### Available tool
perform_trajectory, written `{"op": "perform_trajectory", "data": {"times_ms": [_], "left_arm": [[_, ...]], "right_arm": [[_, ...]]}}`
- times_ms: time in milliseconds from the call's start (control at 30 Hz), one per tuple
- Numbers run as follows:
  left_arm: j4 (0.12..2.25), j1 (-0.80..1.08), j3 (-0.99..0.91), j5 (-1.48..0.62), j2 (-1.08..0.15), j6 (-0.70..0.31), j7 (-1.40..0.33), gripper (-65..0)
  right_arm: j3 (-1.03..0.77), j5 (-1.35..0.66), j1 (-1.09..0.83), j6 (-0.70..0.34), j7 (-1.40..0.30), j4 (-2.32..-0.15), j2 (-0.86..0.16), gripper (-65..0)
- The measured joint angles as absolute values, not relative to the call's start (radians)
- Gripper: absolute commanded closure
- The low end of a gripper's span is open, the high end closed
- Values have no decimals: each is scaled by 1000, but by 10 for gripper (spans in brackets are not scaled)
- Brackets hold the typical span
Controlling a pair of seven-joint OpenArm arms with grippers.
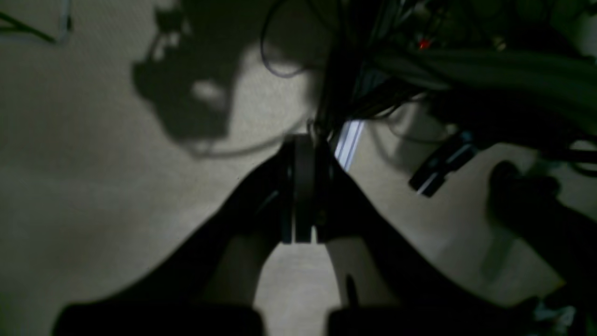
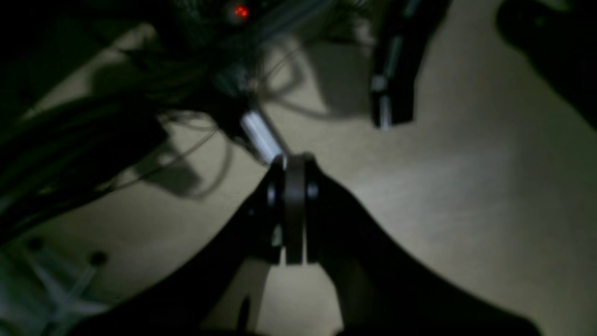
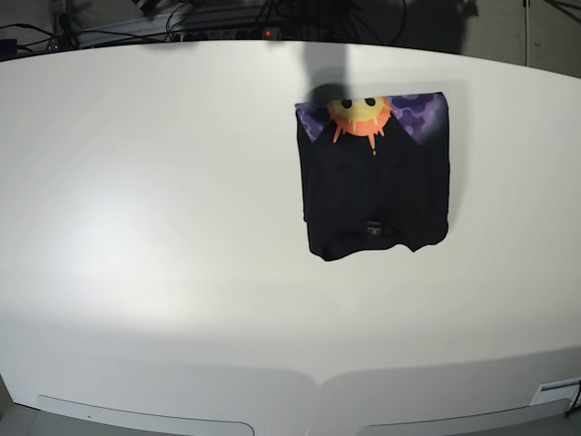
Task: Fold the T-shirt properly
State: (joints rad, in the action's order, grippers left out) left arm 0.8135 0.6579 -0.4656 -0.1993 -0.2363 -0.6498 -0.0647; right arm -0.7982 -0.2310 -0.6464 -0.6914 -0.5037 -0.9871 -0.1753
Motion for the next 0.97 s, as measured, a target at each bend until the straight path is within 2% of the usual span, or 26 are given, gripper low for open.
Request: {"op": "perform_trajectory", "data": {"times_ms": [167, 267, 333, 433, 567, 633, 800, 967], "left_arm": [[536, 474, -469, -81, -236, -635, -14, 0], [419, 378, -469, -46, -232, -562, -22, 0], [364, 328, -469, -46, -233, -536, -18, 0], [308, 261, -470, -45, -233, -533, -30, 0], [280, 196, -470, 7, -201, -447, -41, 0], [279, 181, -471, 7, -179, -443, -56, 0], [279, 170, -471, 12, -101, -435, -57, 0], [279, 172, -471, 56, -86, -390, -33, 0]], "right_arm": [[-797, -51, -483, -696, -303, -625, -320, 0], [-758, 51, -399, -688, -199, -487, -385, 0], [-689, 84, -338, -689, -188, -435, -404, 0], [-527, 79, -267, -679, -176, -401, -391, 0], [-281, 34, -204, -459, -170, -378, -336, 0], [-172, 8, -183, -367, -178, -352, -302, 0], [23, -76, -163, -345, -160, -314, -228, 0], [91, -160, -155, -320, -157, -314, -229, 0]]}}
